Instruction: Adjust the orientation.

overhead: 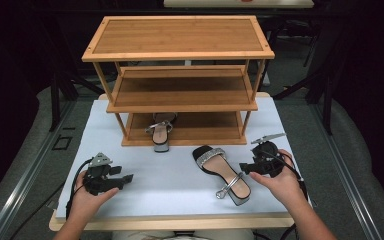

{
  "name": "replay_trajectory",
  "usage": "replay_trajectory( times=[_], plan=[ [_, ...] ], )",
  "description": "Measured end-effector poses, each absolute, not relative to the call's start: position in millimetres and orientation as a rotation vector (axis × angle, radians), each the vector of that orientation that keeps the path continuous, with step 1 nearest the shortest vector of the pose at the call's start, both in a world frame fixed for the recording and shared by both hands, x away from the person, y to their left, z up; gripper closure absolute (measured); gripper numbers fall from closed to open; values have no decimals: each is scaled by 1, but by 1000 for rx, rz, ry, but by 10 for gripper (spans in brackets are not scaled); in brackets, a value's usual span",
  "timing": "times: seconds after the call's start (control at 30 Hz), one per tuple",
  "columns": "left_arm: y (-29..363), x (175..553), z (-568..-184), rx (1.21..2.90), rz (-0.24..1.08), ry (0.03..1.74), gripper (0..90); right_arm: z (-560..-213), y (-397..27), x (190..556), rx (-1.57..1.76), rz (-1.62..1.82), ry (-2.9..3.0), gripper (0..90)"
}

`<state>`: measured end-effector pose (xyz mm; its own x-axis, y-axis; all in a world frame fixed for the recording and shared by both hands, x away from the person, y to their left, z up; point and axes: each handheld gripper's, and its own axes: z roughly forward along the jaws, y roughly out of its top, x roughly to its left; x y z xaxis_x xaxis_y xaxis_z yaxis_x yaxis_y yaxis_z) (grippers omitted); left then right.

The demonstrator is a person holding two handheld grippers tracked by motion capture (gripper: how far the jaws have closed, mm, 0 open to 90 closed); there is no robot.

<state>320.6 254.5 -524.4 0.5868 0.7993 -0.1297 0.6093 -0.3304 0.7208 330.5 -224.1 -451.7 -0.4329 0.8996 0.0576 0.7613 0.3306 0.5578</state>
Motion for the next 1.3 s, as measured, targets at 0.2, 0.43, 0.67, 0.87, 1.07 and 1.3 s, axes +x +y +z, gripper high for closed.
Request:
replay_trajectory(
  times=[0.2,0.43,0.67,0.87,1.07,1.3],
  plan=[
    [255,320,-523,2057,327,1108,395,-418,-215,338,1532,704,2420,404],
    [254,320,-524,2044,316,1120,395,-411,-203,342,1480,632,2478,418],
    [255,320,-525,2044,314,1125,395,-422,-188,346,1457,527,2547,421],
    [256,320,-525,2041,315,1126,395,-432,-177,353,1481,443,2579,422],
    [257,321,-527,2044,315,1129,394,-436,-168,360,1475,385,2613,430],
    [257,321,-527,2044,316,1133,394,-450,-160,368,1468,259,2685,429]
  ],
)
